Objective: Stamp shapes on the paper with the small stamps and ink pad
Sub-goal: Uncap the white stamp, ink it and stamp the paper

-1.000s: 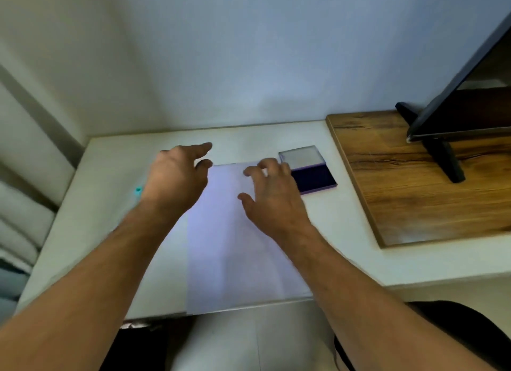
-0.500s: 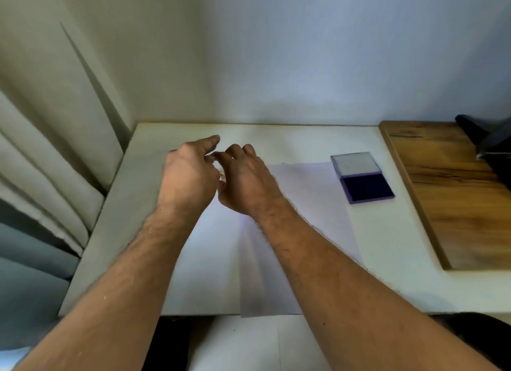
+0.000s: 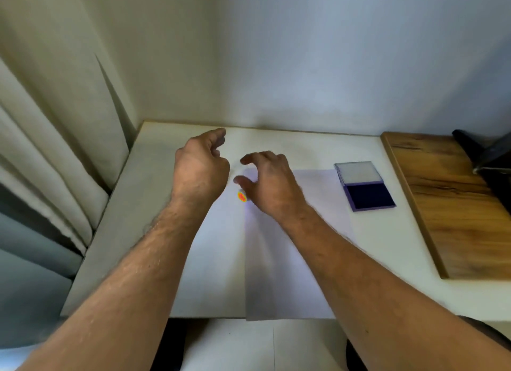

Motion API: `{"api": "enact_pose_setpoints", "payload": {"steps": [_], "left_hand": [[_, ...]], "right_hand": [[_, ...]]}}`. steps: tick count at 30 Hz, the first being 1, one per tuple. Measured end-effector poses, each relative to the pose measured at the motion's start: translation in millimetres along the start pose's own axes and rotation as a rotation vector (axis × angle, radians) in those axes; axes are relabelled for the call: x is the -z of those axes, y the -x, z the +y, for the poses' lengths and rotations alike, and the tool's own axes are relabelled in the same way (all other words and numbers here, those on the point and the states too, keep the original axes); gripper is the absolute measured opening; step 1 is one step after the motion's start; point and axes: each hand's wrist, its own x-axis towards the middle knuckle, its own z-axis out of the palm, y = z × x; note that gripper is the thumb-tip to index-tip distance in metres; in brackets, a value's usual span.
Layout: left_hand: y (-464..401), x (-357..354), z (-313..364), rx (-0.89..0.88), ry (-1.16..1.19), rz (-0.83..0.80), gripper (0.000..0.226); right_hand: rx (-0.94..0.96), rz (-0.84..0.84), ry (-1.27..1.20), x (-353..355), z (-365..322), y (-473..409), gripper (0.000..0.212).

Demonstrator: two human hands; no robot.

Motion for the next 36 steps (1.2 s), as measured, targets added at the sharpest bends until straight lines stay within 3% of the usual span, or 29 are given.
{"api": "enact_pose_setpoints", "payload": {"steps": [4, 13, 24, 27, 31, 36], "left_hand": [[3, -3, -1, 0.030, -0.001, 0.003, 0.055], [-3, -3, 0, -0.005, -0.014, -0.026, 0.053], [-5, -10, -8, 0.021, 0.005, -0.108, 0.047], [-1, -13, -6, -0.002, 0.016, -0.173, 0.047], [8, -18, -1, -0.133, 0.062, -0.369, 0.048], [21, -28, 8, -0.243, 0.100, -0.520, 0.047]], "right_hand": [[0.084, -0.134, 0.135, -15, 15, 23, 0.040], [0.012, 0.014, 0.047, -7, 12, 26, 0.041], [-0.167, 0.044, -0.130, -16, 19, 24, 0.033], [-0.355, 0.137, -0.416, 9, 9, 20, 0.031], [-0.615, 0.099, -0.978, 49, 1, 21, 0.023], [-0.780, 0.054, -1.293, 67, 12, 35, 0.014]]}}
